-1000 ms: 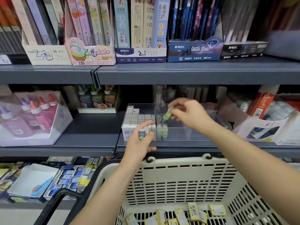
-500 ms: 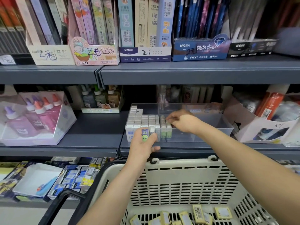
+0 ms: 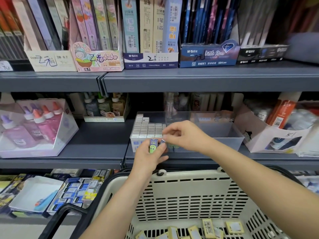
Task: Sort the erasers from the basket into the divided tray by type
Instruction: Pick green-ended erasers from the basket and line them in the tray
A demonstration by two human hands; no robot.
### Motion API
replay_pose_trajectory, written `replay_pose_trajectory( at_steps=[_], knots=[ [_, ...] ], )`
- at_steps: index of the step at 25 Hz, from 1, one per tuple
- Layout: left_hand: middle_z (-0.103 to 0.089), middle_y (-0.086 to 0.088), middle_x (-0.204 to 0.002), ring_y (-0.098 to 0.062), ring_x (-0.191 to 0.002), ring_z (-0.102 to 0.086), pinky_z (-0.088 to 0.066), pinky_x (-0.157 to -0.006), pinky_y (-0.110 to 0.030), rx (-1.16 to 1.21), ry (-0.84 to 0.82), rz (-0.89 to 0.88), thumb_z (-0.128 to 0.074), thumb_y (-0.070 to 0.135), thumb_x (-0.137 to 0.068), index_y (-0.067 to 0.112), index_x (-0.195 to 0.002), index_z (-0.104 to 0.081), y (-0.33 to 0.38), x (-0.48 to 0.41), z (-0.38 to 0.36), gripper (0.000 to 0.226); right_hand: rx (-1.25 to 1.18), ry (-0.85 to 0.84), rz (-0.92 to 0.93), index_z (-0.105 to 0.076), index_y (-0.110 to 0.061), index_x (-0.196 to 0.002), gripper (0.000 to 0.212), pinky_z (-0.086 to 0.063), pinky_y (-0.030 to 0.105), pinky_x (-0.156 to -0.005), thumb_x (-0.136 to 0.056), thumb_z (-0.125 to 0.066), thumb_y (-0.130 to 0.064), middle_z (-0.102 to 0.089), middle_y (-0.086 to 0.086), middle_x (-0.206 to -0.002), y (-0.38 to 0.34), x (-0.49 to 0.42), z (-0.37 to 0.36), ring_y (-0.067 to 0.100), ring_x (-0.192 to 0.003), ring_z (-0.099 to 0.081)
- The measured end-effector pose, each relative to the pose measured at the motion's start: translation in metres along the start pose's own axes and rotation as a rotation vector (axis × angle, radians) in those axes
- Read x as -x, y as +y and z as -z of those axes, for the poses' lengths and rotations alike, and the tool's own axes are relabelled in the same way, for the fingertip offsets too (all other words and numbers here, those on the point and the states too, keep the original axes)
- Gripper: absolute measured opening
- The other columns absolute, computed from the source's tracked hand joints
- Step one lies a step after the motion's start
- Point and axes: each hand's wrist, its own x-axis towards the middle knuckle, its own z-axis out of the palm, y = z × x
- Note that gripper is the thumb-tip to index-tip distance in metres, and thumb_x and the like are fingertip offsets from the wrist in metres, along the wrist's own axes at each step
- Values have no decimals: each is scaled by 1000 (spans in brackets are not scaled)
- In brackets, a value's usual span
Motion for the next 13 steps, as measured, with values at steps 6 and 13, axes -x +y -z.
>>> replay_pose_trajectory(
  at_steps=[6,13],
  knots=[
    [-68,-8,-96,-14,-84,-68,-54,-68,-25,105,-71,39,-58,16,-91,10,-104,-57,4,-1,3,14,-268,-118,-63,-65,-12,-95,14,-56,24,-75,-84,-64,-2,-68,5,-83,-4,3,12,8,-70,-66],
    [-47,10,-58,-5,-49,-40,-34,-43,-19,51,15,27,-52,27,-94,22,-100,-59,0,-3,4,9,-230,354,-269,-61,-14,-74,26,-52,31,-77,-86,-47,5,-69,18,-100,14,-31,44,24,-75,-66]
  ],
)
